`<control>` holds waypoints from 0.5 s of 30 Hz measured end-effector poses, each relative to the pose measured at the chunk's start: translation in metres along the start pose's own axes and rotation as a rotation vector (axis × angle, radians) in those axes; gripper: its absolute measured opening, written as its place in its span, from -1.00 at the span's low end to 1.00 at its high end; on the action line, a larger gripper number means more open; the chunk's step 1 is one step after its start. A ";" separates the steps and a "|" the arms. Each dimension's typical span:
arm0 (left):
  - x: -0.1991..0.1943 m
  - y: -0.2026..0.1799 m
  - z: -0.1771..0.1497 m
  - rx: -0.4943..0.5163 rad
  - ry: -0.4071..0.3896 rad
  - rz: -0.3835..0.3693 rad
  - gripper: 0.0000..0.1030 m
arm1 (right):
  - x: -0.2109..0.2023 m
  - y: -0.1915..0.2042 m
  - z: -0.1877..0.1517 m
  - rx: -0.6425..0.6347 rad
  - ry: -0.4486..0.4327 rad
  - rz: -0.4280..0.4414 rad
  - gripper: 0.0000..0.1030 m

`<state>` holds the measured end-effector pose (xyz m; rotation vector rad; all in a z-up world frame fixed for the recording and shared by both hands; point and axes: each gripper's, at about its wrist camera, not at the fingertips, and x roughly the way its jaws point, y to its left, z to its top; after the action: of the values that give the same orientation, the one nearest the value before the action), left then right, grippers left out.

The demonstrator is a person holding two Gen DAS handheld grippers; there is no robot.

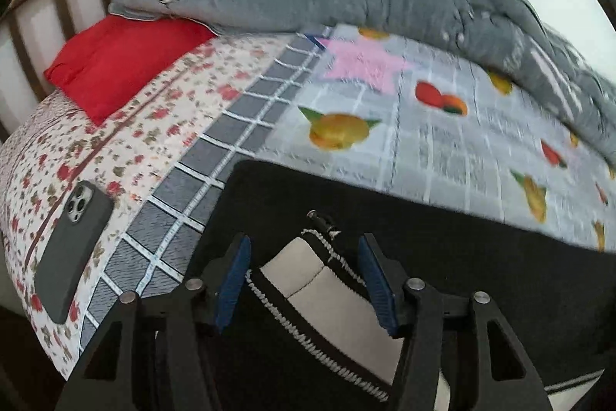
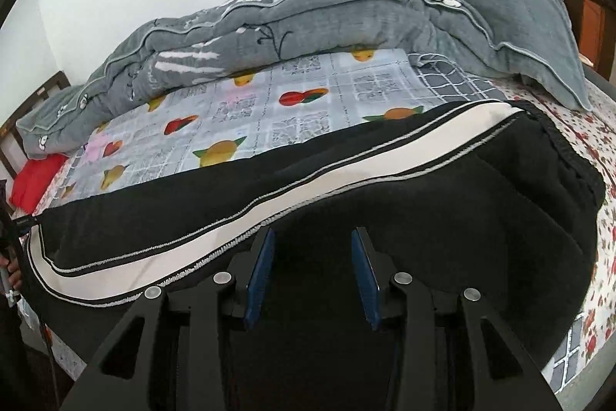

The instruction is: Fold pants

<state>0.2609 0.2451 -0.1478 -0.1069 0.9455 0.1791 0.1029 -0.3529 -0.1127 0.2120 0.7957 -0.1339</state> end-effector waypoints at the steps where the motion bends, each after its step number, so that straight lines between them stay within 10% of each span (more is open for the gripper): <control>1: 0.000 0.001 -0.002 0.005 0.000 -0.005 -0.07 | 0.002 0.001 0.000 -0.001 0.003 -0.001 -0.20; 6: -0.006 0.009 -0.003 -0.032 -0.060 -0.062 -0.58 | 0.009 0.005 0.001 0.009 0.012 0.000 -0.20; 15: -0.042 0.049 0.010 -0.289 -0.331 -0.100 -0.68 | 0.007 0.006 0.008 0.005 -0.001 -0.013 -0.20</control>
<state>0.2351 0.2908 -0.1089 -0.3792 0.5785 0.2318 0.1143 -0.3488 -0.1114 0.2118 0.7963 -0.1486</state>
